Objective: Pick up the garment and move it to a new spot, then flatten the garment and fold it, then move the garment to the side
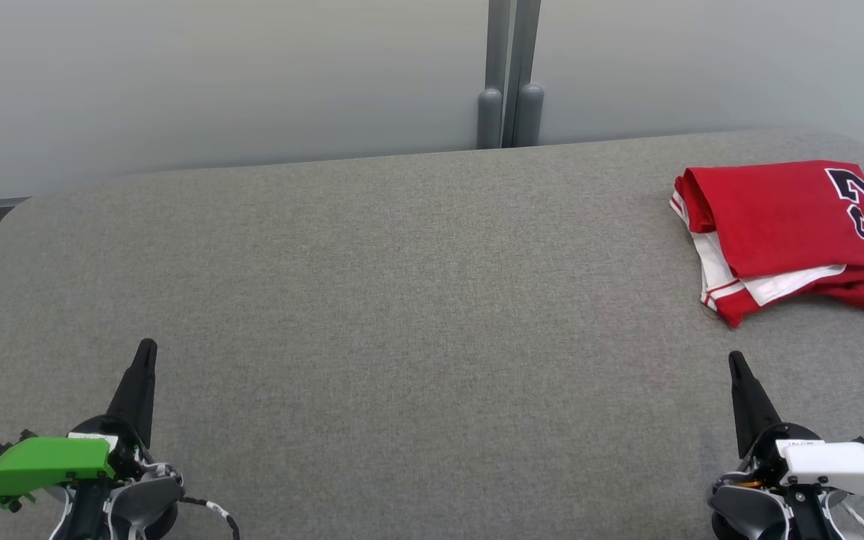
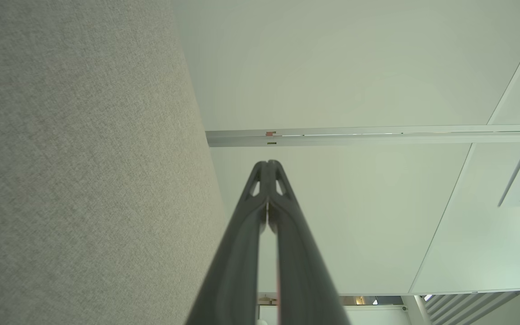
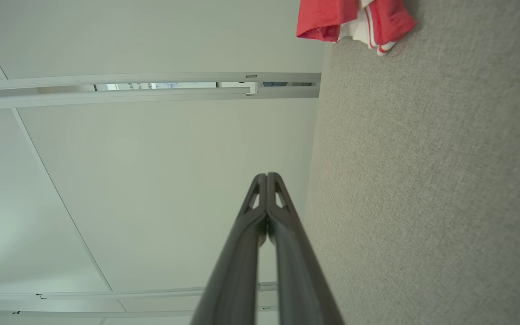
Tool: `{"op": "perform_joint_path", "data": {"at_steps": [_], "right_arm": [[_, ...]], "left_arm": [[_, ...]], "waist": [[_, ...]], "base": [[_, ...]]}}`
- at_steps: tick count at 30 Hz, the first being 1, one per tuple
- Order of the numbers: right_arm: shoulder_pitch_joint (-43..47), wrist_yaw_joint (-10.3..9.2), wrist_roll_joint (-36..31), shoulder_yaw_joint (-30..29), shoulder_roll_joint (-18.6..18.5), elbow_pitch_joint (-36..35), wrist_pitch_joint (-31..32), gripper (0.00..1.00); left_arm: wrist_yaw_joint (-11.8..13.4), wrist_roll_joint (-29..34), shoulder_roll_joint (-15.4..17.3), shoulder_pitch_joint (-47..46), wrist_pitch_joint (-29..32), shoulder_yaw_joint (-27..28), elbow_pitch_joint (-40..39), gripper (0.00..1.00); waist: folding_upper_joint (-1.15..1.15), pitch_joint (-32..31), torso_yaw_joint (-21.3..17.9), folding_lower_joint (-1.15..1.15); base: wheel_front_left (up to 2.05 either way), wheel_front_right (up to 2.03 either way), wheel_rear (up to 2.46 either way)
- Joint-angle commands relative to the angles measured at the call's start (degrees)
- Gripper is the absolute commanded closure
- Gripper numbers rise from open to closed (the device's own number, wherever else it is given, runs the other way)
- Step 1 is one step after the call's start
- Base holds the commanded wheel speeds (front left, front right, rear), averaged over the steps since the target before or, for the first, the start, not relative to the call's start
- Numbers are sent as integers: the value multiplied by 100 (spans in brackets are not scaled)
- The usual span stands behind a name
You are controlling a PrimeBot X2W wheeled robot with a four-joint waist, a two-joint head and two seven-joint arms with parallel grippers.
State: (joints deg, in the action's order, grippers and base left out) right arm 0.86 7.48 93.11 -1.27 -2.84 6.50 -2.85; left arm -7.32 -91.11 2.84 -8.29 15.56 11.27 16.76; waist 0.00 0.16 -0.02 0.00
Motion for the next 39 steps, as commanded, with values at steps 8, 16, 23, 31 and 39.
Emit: {"op": "perform_joint_path", "data": {"at_steps": [8, 16, 23, 31, 39], "right_arm": [[44, 2, 3, -12, -7, -22, 29, 100], [44, 2, 3, -12, -7, -22, 28, 100], [44, 2, 4, -11, -7, -22, 28, 100], [42, 2, 4, -10, -8, -19, 28, 100], [42, 2, 4, -10, -7, -19, 27, 100]], "left_arm": [[-34, -55, 4, -77, 14, 23, -21, 100], [-33, -56, 4, -77, 14, 23, -22, 100], [-33, -56, 4, -77, 13, 22, -22, 100], [-31, -57, 6, -72, 13, 22, -20, 100], [-30, -56, 6, -72, 13, 21, -20, 100]], "waist": [[0, 0, 0, 0], [0, 0, 0, 0], [0, 0, 0, 0], [0, 0, 0, 0], [0, 0, 0, 0]], "base": [[0, 0, 0], [0, 0, 0], [0, 0, 0], [0, 0, 0], [0, 0, 0]]}}
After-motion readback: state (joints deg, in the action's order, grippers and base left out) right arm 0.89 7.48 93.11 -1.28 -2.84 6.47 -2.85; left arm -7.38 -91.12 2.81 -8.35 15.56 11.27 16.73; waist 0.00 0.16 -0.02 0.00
